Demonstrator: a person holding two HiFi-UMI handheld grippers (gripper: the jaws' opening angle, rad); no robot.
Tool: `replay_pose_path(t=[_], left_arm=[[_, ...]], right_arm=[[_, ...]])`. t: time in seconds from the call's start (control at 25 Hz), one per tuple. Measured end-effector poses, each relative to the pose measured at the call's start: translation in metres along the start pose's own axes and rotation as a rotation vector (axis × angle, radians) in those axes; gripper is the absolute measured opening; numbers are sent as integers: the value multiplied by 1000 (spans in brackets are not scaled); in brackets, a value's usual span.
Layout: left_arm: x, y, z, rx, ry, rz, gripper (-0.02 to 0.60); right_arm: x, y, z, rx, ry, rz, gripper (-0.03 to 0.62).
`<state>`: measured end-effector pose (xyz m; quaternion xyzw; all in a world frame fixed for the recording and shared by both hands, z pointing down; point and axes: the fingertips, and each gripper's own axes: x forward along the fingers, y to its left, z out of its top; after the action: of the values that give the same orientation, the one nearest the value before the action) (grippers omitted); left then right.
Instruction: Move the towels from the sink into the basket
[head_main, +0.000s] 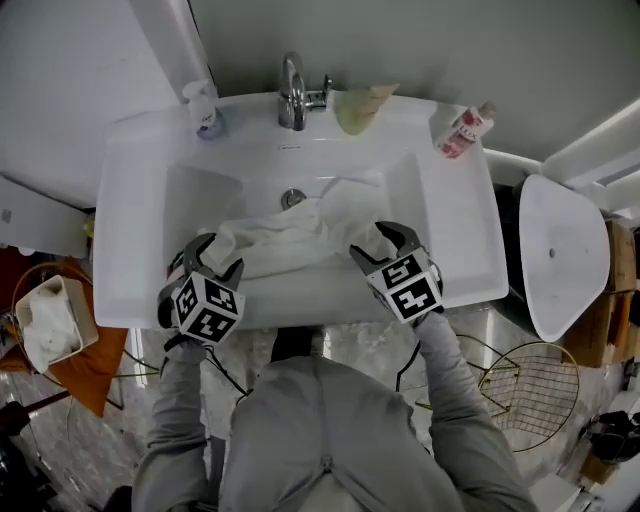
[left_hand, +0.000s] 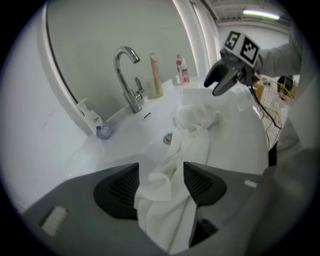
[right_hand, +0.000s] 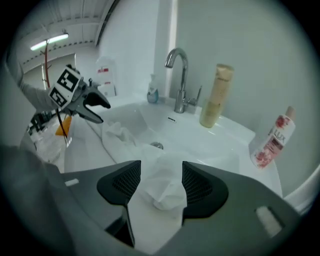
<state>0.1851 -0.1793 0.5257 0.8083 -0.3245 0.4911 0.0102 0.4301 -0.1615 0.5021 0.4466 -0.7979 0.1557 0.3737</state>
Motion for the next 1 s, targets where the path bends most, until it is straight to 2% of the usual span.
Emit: replay_pose_path(t=[0.12,0.32,0.72,1.0], left_arm=[[30,6,-20,63,101,-44,307],[68,5,-47,51,227,-148,324],[115,-5,-76,75,359,-272,327],[135,-12,-80,102,419,-346,327]], right_arm=[[40,-3,-10,-78,114,37,238],[88,-1,-21,-125,243,80,239],[134,-13,-45,-151,412,129,238],[160,-14,-51,-273,458,124,238]])
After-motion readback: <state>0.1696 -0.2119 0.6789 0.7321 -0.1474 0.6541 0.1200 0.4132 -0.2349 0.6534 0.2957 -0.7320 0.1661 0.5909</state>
